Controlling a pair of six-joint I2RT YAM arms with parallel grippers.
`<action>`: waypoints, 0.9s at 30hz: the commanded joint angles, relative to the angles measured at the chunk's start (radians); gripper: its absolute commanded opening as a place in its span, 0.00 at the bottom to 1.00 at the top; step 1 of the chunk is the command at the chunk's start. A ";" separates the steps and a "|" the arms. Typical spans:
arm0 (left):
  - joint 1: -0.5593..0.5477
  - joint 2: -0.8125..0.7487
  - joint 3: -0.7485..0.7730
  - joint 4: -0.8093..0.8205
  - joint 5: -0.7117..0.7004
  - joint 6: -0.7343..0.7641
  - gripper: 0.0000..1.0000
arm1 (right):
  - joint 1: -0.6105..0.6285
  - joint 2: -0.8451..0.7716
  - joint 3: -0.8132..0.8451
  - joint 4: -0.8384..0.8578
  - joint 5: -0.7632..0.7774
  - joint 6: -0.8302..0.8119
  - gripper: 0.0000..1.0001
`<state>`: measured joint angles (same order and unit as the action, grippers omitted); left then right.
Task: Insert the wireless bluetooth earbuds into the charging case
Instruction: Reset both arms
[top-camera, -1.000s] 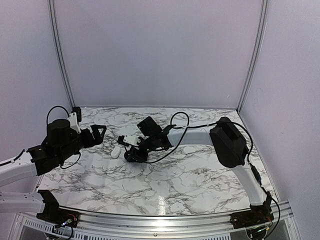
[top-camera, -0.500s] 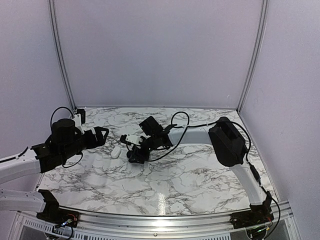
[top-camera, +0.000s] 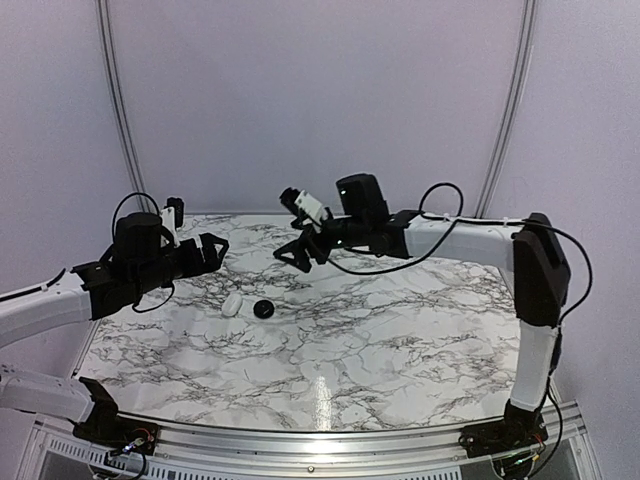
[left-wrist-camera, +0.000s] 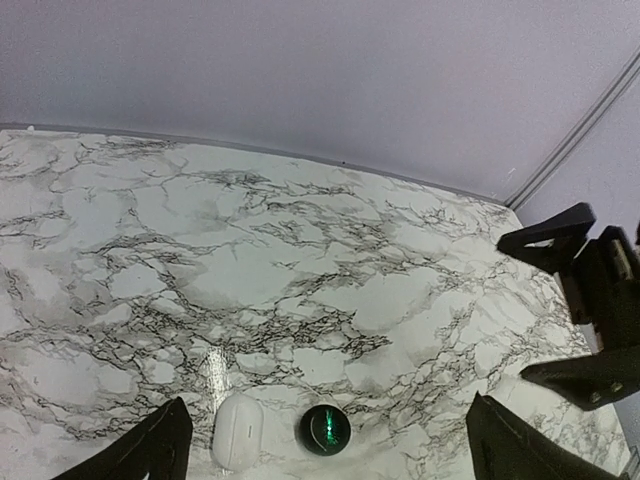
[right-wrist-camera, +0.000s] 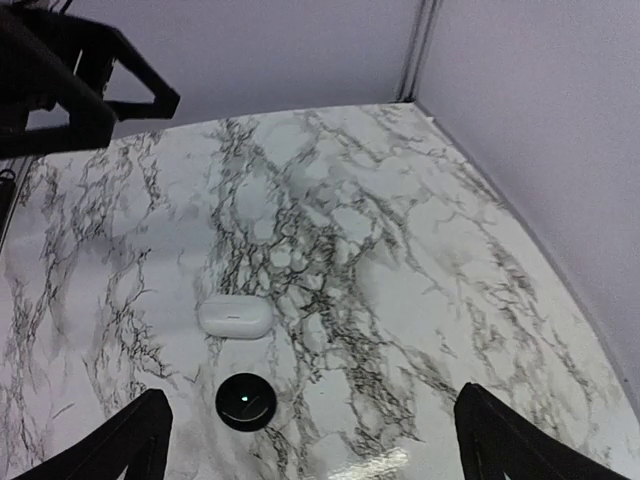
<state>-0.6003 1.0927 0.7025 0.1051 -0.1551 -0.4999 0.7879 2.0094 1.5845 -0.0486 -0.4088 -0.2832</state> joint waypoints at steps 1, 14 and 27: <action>0.025 0.061 0.097 -0.073 0.017 0.061 0.99 | -0.092 -0.168 -0.146 0.180 0.050 0.184 0.99; 0.111 0.227 0.099 0.034 0.143 0.081 0.99 | -0.206 -0.710 -0.682 0.286 0.573 0.390 0.98; 0.108 0.156 -0.185 0.271 0.213 0.071 0.99 | -0.210 -0.708 -1.004 0.455 0.606 0.547 0.98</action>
<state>-0.4915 1.3098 0.5777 0.2619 0.0460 -0.4271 0.5858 1.2736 0.6003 0.2920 0.2020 0.2054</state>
